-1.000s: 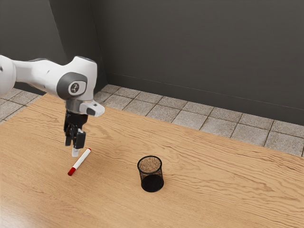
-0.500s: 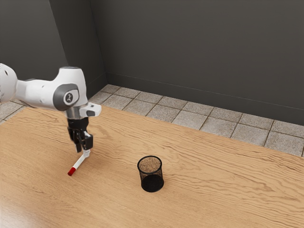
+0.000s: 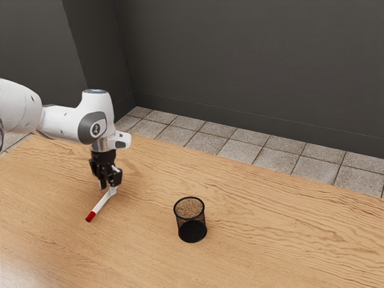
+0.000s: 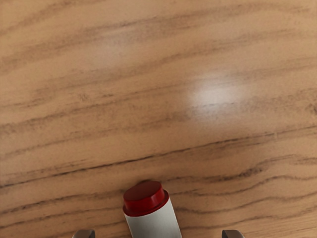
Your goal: Put the marker into the pen holder.
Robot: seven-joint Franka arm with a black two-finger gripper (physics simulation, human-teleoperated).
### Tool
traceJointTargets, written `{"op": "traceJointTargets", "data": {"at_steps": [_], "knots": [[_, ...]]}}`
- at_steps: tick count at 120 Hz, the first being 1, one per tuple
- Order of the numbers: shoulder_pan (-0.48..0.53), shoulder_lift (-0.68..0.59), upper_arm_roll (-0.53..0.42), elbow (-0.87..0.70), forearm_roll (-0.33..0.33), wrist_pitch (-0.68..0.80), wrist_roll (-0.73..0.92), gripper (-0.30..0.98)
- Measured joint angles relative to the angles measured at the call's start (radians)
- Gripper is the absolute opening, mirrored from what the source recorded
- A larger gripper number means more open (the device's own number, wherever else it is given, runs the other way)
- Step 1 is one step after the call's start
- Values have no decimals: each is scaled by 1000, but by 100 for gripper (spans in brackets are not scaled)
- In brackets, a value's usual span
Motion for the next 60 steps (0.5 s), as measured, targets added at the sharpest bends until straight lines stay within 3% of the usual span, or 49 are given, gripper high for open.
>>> {"op": "traceJointTargets", "data": {"at_steps": [60], "knots": [[-25,19,31,8,-43,10,-20,-2]]}}
